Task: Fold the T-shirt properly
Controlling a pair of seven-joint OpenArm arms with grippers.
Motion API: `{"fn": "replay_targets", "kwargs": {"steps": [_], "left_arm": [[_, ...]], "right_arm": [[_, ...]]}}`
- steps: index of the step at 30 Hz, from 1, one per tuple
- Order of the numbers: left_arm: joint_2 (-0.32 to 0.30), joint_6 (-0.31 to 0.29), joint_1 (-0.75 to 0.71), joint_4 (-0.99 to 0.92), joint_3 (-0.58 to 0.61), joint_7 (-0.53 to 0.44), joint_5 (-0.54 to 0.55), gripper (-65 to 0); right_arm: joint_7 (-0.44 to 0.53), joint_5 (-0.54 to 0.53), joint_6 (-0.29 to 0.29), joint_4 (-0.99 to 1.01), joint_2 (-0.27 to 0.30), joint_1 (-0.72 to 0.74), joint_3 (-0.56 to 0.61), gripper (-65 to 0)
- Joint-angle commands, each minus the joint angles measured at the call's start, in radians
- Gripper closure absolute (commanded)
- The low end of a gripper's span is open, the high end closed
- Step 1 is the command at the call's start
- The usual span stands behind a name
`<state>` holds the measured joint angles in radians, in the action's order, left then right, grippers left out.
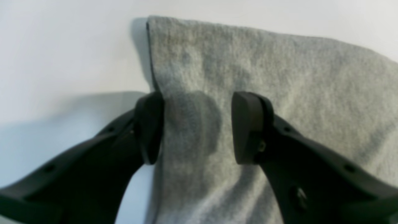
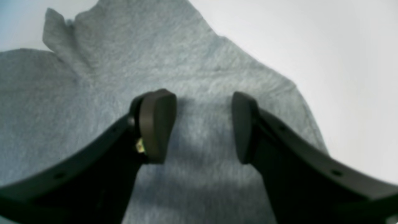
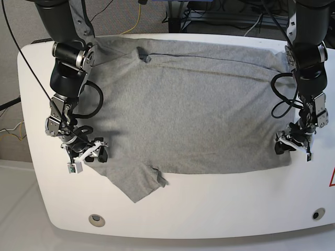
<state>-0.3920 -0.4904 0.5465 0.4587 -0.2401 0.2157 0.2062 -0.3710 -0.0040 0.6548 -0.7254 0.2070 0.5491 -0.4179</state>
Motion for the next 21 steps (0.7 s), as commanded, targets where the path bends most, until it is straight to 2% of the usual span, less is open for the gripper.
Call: {"fn": "replay_targets", "kwargs": {"steps": [1, 21], "left_arm": [[-0.02, 0.003, 0.029, 0.013, 0.0, -0.014, 0.008, -33.3], [-0.029, 0.0, 0.045, 0.009, 0.02, -0.028, -0.026, -33.6]], "right_arm": [[0.018, -0.02, 0.007, -0.021, 0.009, 0.031, -0.002, -31.4], [0.018, -0.016, 0.013, -0.006, 0.012, 0.027, -0.002, -31.5]]}}
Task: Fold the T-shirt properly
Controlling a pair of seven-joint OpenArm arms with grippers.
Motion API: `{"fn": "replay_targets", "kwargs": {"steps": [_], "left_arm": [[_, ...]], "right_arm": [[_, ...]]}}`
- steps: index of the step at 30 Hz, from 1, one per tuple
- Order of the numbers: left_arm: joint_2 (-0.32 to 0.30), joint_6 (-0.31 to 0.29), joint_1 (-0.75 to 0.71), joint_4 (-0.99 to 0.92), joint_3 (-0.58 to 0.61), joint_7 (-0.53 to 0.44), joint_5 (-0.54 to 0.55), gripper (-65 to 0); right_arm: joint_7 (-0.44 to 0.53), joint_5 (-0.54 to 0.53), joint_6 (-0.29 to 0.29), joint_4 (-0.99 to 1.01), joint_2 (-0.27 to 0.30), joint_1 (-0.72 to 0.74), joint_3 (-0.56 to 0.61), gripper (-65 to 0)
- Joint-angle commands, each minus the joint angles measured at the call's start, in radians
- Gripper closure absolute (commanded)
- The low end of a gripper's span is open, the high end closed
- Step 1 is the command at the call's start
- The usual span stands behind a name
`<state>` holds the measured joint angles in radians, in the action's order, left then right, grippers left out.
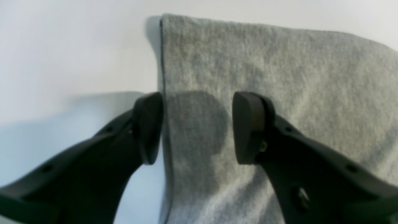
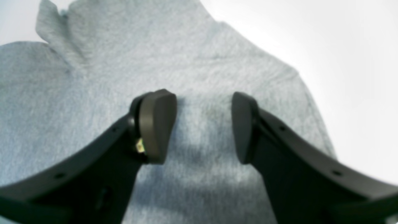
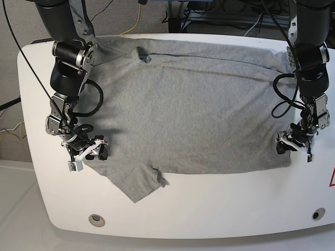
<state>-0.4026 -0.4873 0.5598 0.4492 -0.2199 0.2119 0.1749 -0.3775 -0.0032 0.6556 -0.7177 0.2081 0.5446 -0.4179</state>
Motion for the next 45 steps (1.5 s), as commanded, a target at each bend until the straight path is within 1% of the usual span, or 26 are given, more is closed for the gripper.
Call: {"fn": "replay_targets", "kwargs": {"steps": [1, 7, 13, 15, 19, 25, 33, 35, 39, 43, 45], "left_arm": [[-0.018, -0.004, 0.032, 0.019, 0.0, -0.024, 0.006, -33.6], [-0.015, -0.001, 0.028, 0.014, 0.006, -0.014, 0.016, -32.6], [-0.016, -0.007, 0.023, 0.016, 0.016, -0.012, 0.025, -27.9], [-0.02, -0.012, 0.022, 0.018, 0.007, -0.01, 0.022, -30.6], [-0.021, -0.012, 0.021, 0.021, 0.006, -0.014, 0.02, -33.0], [-0.022, -0.006, 0.012, 0.012, 0.007, -0.013, 0.017, -34.4], [-0.024, -0.008, 0.011, 0.005, 0.007, -0.017, 0.018, -35.1], [-0.023, -0.023, 0.015, 0.005, 0.014, -0.025, 0.019, -34.3], [-0.023, -0.028, 0.017, -0.001, 0.013, -0.027, 0.02, -34.2], [-0.024, -0.031, 0.017, -0.011, 0.014, -0.032, 0.02, -34.1], [-0.023, -0.021, 0.016, -0.014, 0.013, -0.041, 0.022, -34.0]], "right_arm": [[0.024, -0.017, 0.012, -0.013, 0.011, 0.031, -0.002, -31.5], [0.029, -0.012, 0.015, -0.014, 0.011, 0.029, -0.001, -31.5], [0.031, -0.011, 0.016, -0.014, 0.012, 0.029, -0.001, -31.5], [0.025, -0.009, 0.012, -0.016, 0.011, 0.03, -0.002, -31.5], [0.026, -0.009, 0.012, -0.013, 0.012, 0.03, -0.002, -31.5], [0.024, -0.007, 0.008, -0.019, 0.013, 0.029, 0.003, -31.7], [0.023, -0.006, 0.008, -0.021, 0.013, 0.029, 0.006, -31.7], [0.03, -0.007, 0.011, -0.018, 0.013, 0.027, 0.009, -31.8], [0.028, -0.005, 0.011, -0.017, 0.012, 0.029, 0.01, -31.9], [0.029, -0.003, 0.012, -0.017, 0.013, 0.03, 0.011, -31.9], [0.029, -0.007, 0.007, -0.018, 0.015, 0.027, 0.009, -31.8]]}}
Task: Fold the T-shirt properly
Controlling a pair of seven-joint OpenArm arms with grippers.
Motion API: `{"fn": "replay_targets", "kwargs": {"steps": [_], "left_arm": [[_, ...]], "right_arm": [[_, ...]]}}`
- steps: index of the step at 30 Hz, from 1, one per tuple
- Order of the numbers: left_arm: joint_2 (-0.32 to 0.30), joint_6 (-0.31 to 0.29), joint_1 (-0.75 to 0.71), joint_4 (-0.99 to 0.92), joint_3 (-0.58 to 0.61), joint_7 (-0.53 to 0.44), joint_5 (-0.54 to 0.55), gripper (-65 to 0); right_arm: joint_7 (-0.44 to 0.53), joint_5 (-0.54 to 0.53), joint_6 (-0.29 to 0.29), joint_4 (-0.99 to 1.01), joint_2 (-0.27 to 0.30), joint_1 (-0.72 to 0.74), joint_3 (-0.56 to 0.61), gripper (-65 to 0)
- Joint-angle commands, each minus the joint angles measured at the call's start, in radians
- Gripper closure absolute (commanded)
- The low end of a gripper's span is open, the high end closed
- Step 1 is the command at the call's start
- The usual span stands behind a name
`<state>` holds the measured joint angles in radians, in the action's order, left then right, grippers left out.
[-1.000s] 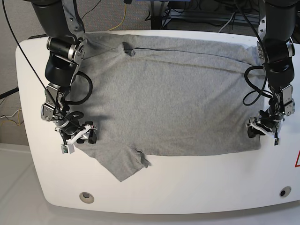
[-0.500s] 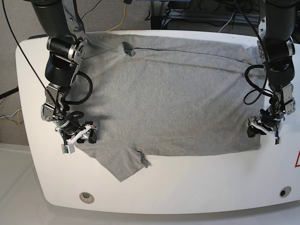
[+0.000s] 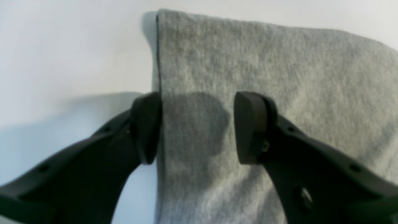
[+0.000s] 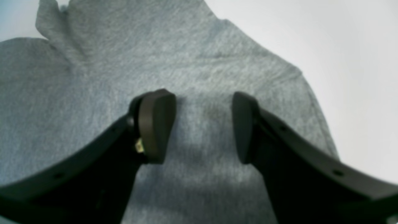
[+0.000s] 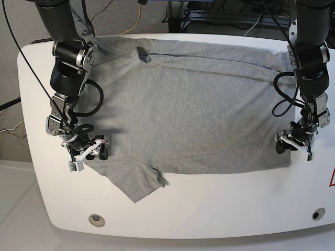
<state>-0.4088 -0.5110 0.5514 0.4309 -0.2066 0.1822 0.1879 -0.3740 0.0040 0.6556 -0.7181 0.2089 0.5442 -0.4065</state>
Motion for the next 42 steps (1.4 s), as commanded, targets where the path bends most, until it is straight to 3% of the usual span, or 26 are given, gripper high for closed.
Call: {"fn": "replay_targets", "kwargs": {"steps": [1, 38, 42], "left_arm": [[-0.017, 0.003, 0.024, 0.004, -0.001, -0.011, 0.009, -33.9], [0.013, 0.001, 0.015, 0.024, 0.004, -0.009, 0.0, -30.5], [0.002, 0.008, 0.005, 0.027, 0.003, -0.008, 0.0, -32.5]], "right_arm": [[0.025, -0.015, 0.007, -0.019, 0.014, 0.027, -0.002, -31.9], [0.013, -0.014, 0.016, -0.017, 0.016, 0.007, -0.004, -30.4], [0.003, -0.005, 0.009, -0.012, 0.012, -0.003, -0.009, -30.7]]}}
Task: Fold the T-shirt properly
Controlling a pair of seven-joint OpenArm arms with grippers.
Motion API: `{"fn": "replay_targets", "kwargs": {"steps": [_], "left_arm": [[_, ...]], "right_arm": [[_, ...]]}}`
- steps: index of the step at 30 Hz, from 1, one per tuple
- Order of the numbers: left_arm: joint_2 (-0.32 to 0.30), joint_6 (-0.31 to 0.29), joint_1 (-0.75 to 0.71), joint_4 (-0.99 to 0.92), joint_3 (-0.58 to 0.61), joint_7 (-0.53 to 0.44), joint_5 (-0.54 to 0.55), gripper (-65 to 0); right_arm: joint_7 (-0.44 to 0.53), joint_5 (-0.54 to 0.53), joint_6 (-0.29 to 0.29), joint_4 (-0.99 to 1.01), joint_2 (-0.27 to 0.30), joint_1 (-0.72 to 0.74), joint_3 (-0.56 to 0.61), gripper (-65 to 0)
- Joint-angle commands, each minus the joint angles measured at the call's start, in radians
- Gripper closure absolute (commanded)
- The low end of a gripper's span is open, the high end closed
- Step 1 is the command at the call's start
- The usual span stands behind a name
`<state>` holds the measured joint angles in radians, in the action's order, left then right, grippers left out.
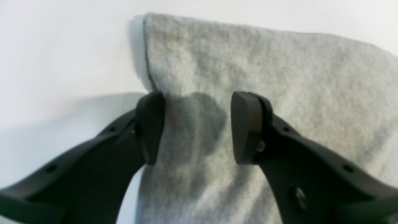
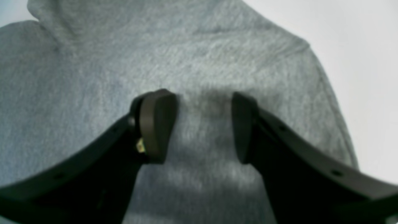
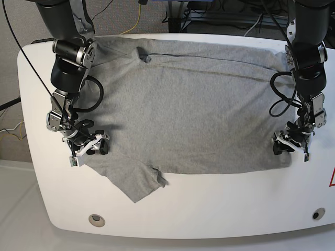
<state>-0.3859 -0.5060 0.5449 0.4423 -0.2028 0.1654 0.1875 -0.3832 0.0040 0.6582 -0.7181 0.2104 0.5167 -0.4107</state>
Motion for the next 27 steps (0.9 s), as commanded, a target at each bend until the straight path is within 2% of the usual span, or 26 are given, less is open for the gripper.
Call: {"fn": "replay_targets", "kwargs": {"steps": [1, 18, 27], "left_arm": [[-0.023, 0.004, 0.012, 0.015, 0.0, 0.009, 0.001, -32.6], [-0.035, 0.036, 0.029, 0.011, 0.0, 0.001, -0.006, -32.8], [-0.049, 0.025, 0.039, -0.004, -0.002, 0.008, 0.003, -33.1]], "right_arm": [[0.012, -0.005, 0.006, -0.011, 0.01, 0.024, -0.004, -30.8], [0.0, 0.001, 0.007, -0.011, 0.007, 0.021, -0.001, -31.8], [0.005, -0.001, 0.011, -0.008, 0.009, 0.03, -0.008, -31.8]]}}
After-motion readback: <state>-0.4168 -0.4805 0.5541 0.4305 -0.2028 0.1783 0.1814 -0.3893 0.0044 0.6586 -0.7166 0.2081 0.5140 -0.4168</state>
